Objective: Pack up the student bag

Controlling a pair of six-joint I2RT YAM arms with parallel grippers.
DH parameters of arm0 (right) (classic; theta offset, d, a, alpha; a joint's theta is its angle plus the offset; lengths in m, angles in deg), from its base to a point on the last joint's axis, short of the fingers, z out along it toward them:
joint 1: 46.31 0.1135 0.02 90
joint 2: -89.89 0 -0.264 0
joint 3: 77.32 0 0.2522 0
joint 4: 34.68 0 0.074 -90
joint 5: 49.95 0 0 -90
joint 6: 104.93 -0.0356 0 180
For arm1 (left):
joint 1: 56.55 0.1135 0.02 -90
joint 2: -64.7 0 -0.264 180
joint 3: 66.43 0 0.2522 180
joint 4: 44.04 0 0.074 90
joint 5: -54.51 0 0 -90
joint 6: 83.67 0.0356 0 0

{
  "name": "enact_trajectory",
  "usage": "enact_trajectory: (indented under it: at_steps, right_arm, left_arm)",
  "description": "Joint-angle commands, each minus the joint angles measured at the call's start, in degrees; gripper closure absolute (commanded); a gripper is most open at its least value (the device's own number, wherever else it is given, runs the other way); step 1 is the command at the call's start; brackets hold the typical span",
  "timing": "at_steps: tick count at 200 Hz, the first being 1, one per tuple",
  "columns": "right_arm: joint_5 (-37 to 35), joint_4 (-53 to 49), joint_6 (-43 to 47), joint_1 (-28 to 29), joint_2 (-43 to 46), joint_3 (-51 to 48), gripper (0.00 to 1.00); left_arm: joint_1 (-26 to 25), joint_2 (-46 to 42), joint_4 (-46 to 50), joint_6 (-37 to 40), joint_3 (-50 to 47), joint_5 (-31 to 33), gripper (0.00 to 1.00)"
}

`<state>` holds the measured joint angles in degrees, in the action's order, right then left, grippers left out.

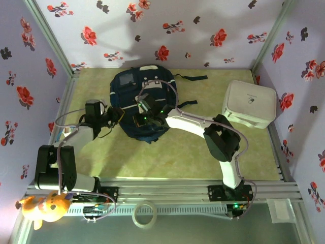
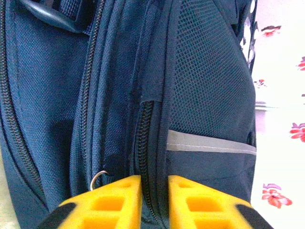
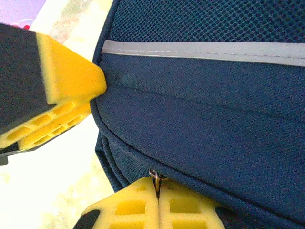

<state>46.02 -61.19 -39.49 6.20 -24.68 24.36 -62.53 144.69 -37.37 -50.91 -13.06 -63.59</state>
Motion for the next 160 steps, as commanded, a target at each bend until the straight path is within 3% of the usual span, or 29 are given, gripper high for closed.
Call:
enact_trajectory:
  at_steps: [1, 18, 65, 104, 160]
  right_arm:
    - [-2.8, 1.49, -0.78, 0.92, 1.73, -0.54, 1.0]
    - [-7.28, 0.29, -1.22, 0.53, 3.53, -2.9, 1.0]
    - [-17.68, -2.11, -7.7, -4.16, 11.82, -13.43, 1.0]
    - [-18.24, -3.85, -9.39, -7.99, 16.4, -18.1, 1.0]
    - [-11.18, -0.21, -9.02, -5.16, 22.51, -26.02, 1.0]
  left_arm:
    - [0.44, 1.04, 4.63, 5.54, 3.29, 1.39, 0.91]
    - [0.44, 1.22, 5.95, 7.0, 3.97, 2.38, 1.0]
    - [0.53, 1.09, 7.44, 9.05, 4.07, 3.36, 1.0]
    - [0.44, 0.54, 8.34, 10.1, 4.16, 2.83, 1.0]
    - [-2.36, 1.6, 11.03, 13.05, 6.89, 1.4, 1.0]
